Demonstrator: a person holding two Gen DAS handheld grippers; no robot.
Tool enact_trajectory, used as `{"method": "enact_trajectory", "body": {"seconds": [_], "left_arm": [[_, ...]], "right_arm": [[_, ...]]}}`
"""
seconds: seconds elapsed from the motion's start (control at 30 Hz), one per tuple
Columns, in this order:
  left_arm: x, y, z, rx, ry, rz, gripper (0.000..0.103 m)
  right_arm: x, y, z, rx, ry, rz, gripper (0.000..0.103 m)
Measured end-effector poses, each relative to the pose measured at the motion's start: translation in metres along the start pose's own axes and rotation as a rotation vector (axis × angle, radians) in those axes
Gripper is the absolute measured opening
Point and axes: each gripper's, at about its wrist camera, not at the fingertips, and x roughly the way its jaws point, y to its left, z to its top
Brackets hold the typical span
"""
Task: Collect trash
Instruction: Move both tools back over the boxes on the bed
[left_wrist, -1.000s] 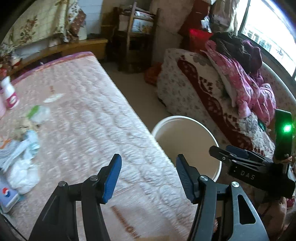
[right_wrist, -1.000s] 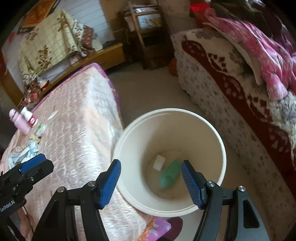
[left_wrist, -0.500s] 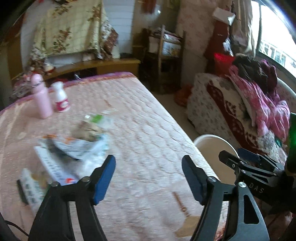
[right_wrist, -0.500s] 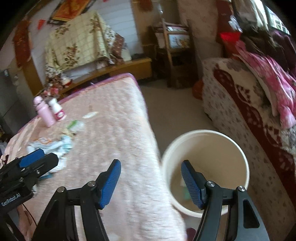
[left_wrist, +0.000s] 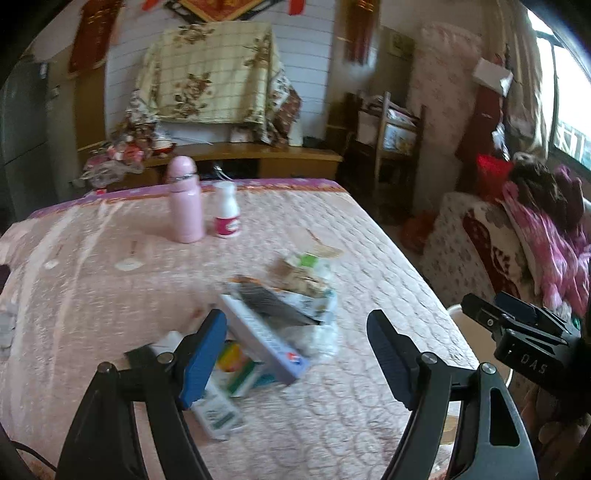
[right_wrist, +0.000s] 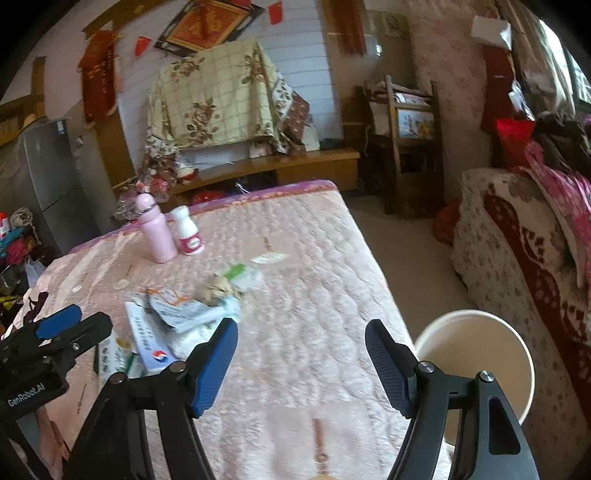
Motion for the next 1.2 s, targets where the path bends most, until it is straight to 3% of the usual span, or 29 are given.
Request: {"method": "enact_trajectory", "body": {"seconds": [0.63,1.2], "left_arm": [[-0.031,0.081,-0.008,-0.142,-0.048,0.084,0.080],[-0.029,0.121,-0.034,-0.196,0.025,0.132,0.080]], "right_arm": [[0.004,0.070,0.009,-0.085,-0.034,0.072,0.075],[0.017,0.095,0.002,-0.135,0.011,0.111,0.075]]}}
